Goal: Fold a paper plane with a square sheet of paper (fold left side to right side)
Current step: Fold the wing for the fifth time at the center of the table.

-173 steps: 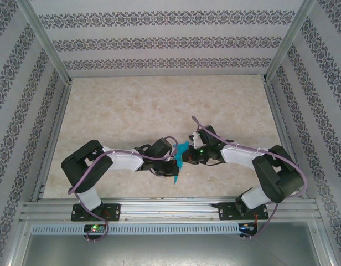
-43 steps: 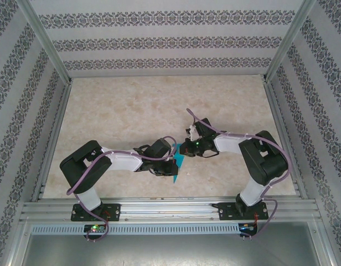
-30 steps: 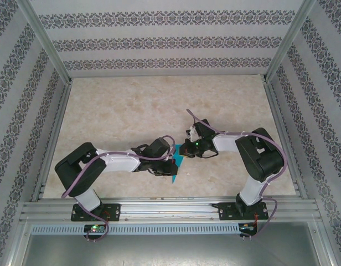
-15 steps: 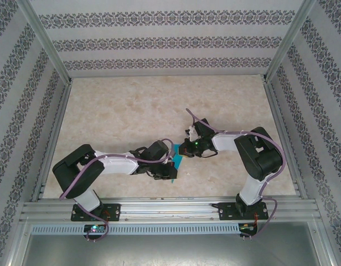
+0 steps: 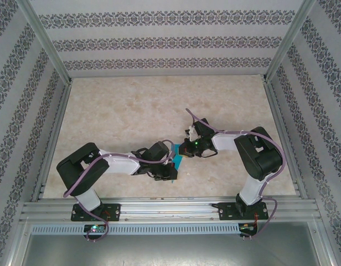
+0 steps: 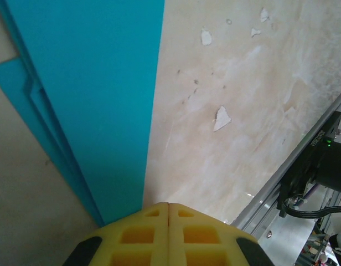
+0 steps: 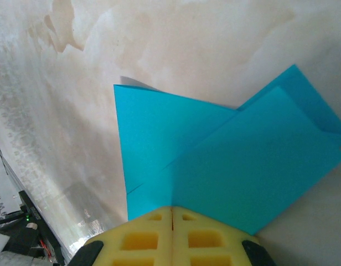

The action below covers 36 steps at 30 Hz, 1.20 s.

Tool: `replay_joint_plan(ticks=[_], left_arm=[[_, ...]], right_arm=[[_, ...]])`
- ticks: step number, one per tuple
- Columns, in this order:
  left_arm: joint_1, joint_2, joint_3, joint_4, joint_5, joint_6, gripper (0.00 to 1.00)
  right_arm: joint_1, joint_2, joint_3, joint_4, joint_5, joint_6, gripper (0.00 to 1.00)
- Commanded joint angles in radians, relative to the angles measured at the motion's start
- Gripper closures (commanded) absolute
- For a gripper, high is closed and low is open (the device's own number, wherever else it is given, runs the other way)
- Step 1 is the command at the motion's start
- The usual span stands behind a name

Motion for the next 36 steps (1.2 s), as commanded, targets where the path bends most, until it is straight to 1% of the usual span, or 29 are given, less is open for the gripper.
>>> replay_joint_plan(ticks=[1,9,18,23,27,30,33,36], left_arm=[[-0.013,0.02,-0.017,0.038,0.014,-0.016,1.0],[-0.023,0.037,-0.042,0.051,0.031,-0.035,1.0],[-0.053,-0.024,-0.11,0.07,0.008,-0.078,1.0],[-0.051,-0.057,-0.092,0.054,0.005,-0.065,1.0],[-0.016,-0.067,-0.023,-0.019,0.009,-0.008,1.0],[0.019,-0.062,0.018,-0.042,0.012,0.027,1.0],[0.044,-0.037,0.056,-0.059,0.021,0.058,1.0],[0.05,0.002,0.08,-0.067,0.026,0.074,1.0]], right_arm=[[0.005,0.05,-0.015,-0.088,0.096,-0.02,1.0],[0.005,0.048,-0.015,-0.096,0.101,-0.024,1.0],[0.0,0.056,-0.012,-0.103,0.102,-0.028,1.0],[-0.001,0.058,-0.01,-0.102,0.099,-0.028,1.0],[0.0,0.056,-0.011,-0.102,0.099,-0.028,1.0],[0.0,0.055,-0.011,-0.103,0.099,-0.028,1.0],[0.0,0.054,-0.009,-0.102,0.098,-0.028,1.0],[0.0,0.053,-0.009,-0.103,0.096,-0.03,1.0]])
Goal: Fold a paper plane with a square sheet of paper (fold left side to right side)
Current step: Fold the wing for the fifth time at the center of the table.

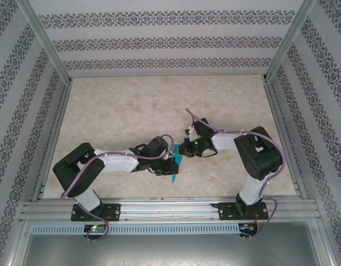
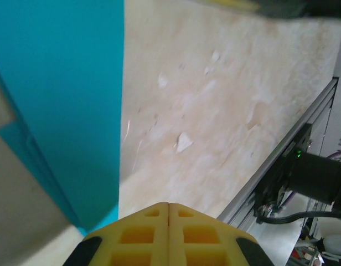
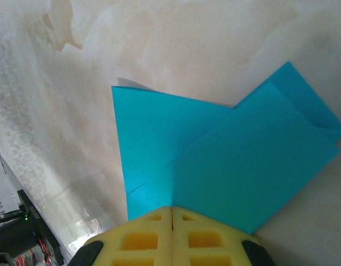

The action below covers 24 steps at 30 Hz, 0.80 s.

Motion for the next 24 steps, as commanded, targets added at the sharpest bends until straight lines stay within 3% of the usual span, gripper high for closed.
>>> replay_joint_plan(ticks=[1,11,24], left_arm=[[0.008,0.046,0.027,-0.047,0.019,0.053,1.0],[-0.007,0.086,-0.053,0.032,0.023,0.007,1.0],[-0.092,-0.052,-0.189,0.042,-0.008,-0.063,1.0]], right_arm=[[0.001,0.048,-0.016,-0.088,0.093,-0.022,1.0],[0.0,0.052,-0.007,-0.102,0.094,-0.028,1.0],[-0.006,0.082,0.032,-0.112,0.077,-0.056,1.0]])
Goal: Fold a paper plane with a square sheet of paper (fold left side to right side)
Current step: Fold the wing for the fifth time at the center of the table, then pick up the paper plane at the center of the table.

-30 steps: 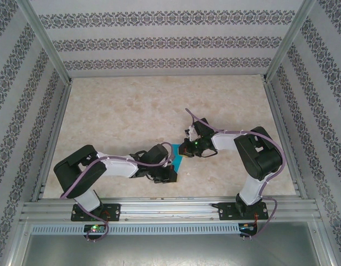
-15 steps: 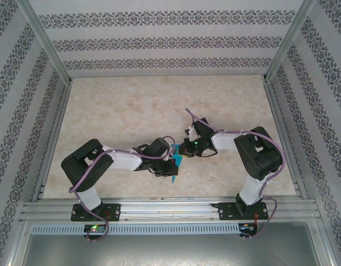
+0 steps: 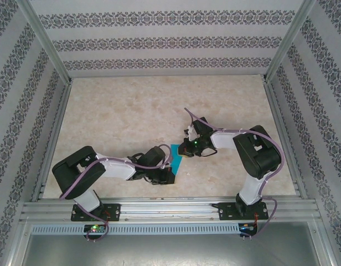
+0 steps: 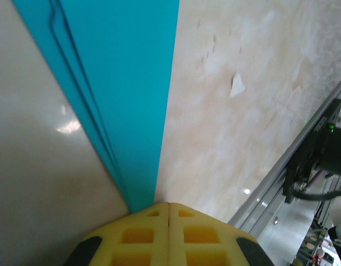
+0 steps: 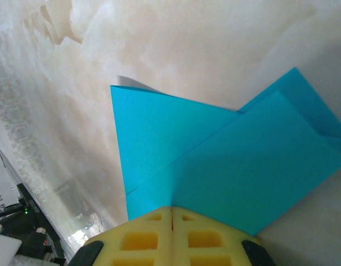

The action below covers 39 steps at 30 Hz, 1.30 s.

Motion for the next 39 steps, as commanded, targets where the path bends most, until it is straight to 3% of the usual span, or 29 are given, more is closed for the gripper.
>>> replay_joint_plan(ticks=[1,9,16,22,27,32,39], left_arm=[[-0.023,-0.029,-0.028,-0.062,-0.01,-0.024,1.0],[-0.01,-0.073,0.005,-0.065,-0.043,0.005,1.0],[0.048,-0.224,0.027,-0.192,-0.181,0.119,0.9],[0.093,-0.408,-0.002,-0.266,-0.352,0.198,0.83],[0.123,-0.557,-0.041,-0.289,-0.515,0.242,0.67],[0.145,-0.682,-0.107,-0.256,-0.652,0.287,0.46],[0.162,-0.806,-0.205,-0.172,-0.69,0.412,0.21]], right_arm=[[-0.004,0.063,0.003,-0.07,0.096,-0.031,1.0],[-0.004,0.016,0.048,-0.074,0.058,-0.046,1.0],[-0.007,-0.081,0.143,-0.181,0.105,-0.096,0.78],[0.01,-0.192,0.178,-0.308,0.248,-0.133,0.56],[0.062,-0.279,0.195,-0.441,0.469,-0.15,0.34],[0.125,-0.333,0.196,-0.537,0.667,-0.122,0.03],[0.216,-0.335,0.207,-0.595,0.773,0.021,0.02]])
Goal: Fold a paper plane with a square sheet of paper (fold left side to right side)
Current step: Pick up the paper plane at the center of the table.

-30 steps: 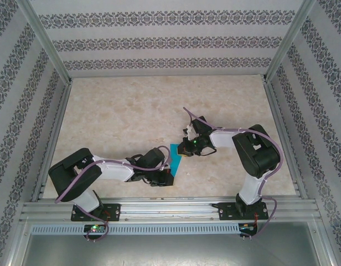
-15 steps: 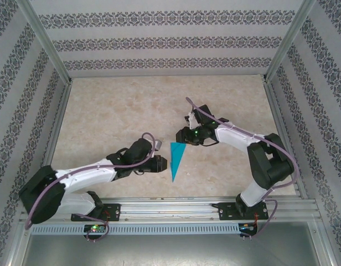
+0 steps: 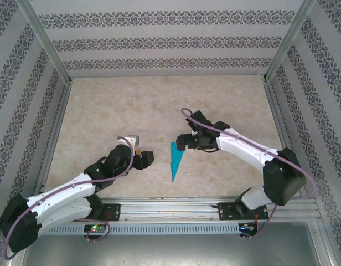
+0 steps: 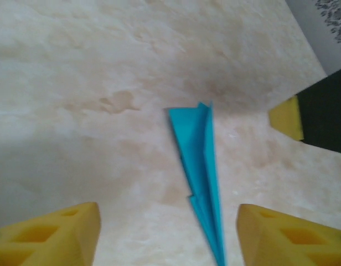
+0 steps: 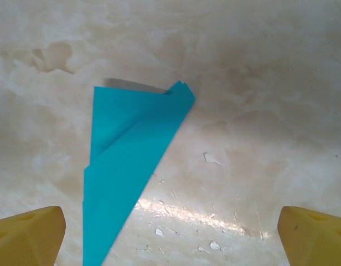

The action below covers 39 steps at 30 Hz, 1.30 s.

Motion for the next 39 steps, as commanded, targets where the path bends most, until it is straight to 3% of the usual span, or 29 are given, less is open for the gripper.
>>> replay_joint_plan(ticks=[1,5,17,29,39], left_arm=[[0.014,-0.056,-0.025,0.049,-0.062,0.097,0.17],[0.021,-0.121,-0.06,0.062,-0.075,0.131,0.01],[0.038,-0.283,-0.082,-0.067,-0.088,0.165,0.0],[0.041,-0.307,-0.057,-0.17,-0.105,0.218,0.0],[0.041,-0.286,-0.051,-0.172,-0.102,0.232,0.0]], right_arm=[[0.052,0.006,0.046,-0.089,0.128,0.122,0.02],[0.129,0.09,0.15,-0.188,0.208,0.198,0.02],[0.23,0.357,0.39,-0.319,0.256,0.347,0.04],[0.237,0.489,0.466,-0.389,0.31,0.435,0.33],[0.245,0.57,0.502,-0.385,0.29,0.44,0.45]])
